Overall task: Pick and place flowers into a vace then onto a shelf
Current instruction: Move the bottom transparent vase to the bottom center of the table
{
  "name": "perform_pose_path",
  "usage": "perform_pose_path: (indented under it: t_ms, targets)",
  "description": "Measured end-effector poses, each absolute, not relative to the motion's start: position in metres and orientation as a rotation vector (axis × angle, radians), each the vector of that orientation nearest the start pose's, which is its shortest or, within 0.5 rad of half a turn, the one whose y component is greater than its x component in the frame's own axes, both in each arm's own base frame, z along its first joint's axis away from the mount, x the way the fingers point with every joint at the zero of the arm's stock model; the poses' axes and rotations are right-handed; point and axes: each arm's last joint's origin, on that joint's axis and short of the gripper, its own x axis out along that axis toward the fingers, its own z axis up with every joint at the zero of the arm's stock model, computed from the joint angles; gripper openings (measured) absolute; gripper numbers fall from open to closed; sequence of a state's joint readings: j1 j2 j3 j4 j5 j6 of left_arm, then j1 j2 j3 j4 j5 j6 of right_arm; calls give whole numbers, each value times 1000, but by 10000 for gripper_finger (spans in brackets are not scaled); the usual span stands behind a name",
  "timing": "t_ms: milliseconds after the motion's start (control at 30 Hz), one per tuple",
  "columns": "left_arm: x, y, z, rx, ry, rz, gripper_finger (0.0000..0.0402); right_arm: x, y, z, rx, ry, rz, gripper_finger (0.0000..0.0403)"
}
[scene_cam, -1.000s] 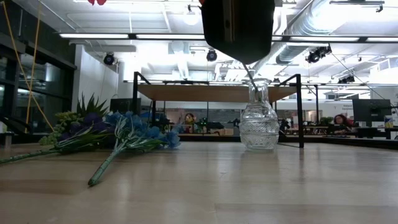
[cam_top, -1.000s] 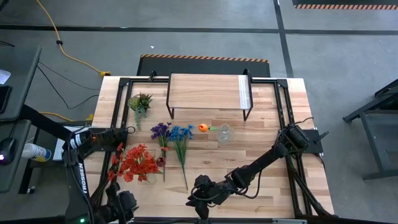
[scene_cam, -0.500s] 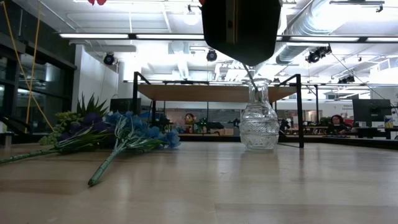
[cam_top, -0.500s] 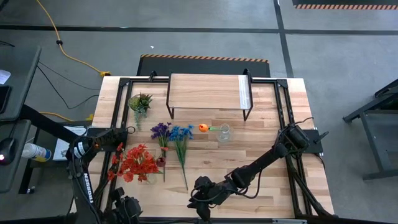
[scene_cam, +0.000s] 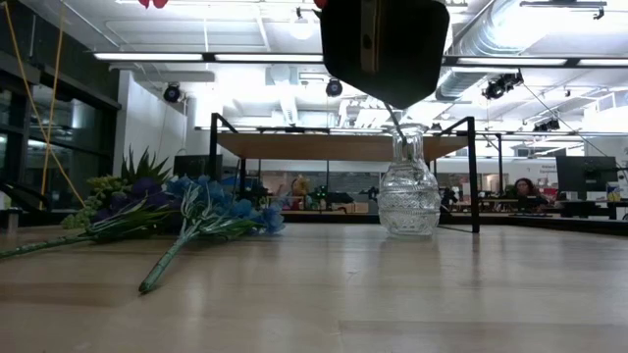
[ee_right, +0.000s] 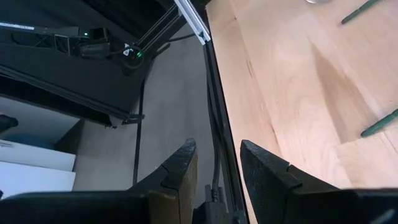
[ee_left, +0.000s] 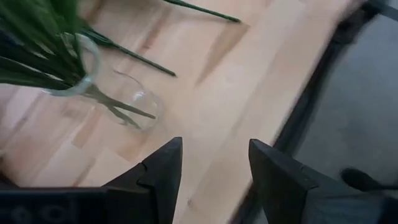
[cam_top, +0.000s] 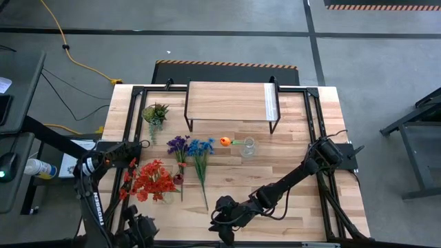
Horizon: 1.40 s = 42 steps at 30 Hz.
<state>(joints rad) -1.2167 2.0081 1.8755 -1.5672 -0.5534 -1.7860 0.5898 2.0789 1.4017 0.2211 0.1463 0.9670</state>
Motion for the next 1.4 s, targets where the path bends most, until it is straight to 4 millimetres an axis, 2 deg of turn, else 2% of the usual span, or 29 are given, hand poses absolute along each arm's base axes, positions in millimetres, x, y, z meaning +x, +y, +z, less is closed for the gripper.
perform_pose_path:
  t_ms: [133, 333, 533, 1400]
  targets:
    - [143, -343, 264, -253, 960, 549, 207, 387, 254, 185, 764, 597, 193, 114]
    - [143, -330, 236, -291, 937, 710, 198, 387, 254, 183, 758, 619, 199, 114]
    - [140, -323, 220, -280, 917, 776, 197, 386, 254, 182, 754, 654, 213, 114]
    - [141, -325, 218, -311, 904, 761, 200, 387, 251, 180, 758, 664, 200, 114]
